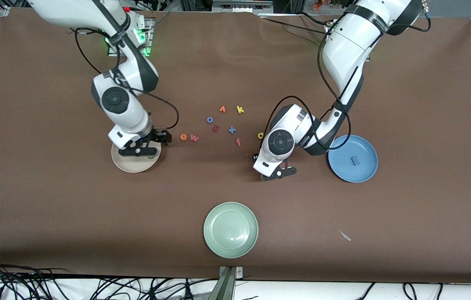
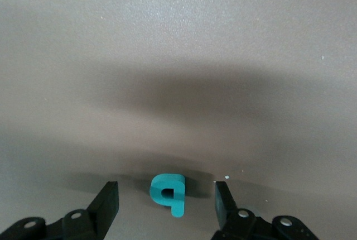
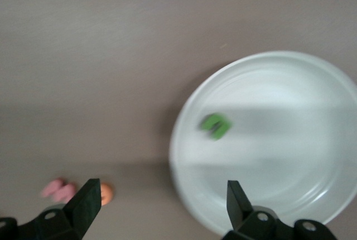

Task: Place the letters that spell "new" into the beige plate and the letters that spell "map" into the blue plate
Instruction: 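Drop the teal b on the blue plate with the left gripper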

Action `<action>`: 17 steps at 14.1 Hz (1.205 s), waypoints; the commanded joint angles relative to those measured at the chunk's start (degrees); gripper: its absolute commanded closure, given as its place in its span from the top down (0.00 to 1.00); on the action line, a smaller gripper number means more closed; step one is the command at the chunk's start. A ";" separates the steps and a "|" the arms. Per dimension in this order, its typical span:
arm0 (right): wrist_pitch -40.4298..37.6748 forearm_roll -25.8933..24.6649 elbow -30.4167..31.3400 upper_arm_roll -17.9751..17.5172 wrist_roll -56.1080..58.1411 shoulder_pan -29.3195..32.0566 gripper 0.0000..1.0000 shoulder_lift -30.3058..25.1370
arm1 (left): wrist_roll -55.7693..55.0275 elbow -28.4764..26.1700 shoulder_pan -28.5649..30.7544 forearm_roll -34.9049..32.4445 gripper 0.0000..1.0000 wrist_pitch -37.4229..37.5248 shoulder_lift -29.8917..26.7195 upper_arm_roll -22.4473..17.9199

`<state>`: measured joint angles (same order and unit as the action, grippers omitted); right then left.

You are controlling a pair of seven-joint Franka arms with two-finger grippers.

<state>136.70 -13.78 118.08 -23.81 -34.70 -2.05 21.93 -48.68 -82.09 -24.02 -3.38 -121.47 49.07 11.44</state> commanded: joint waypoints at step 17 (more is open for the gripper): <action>10.87 -9.59 4.27 -2.03 -11.26 -1.73 1.00 7.51 | 14.79 -0.44 10.38 -1.54 0.00 12.38 -11.45 0.16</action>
<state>146.82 -20.35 123.75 -26.00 -44.98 -3.96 27.42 -40.41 -81.03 -17.95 -3.48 -112.15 41.38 11.14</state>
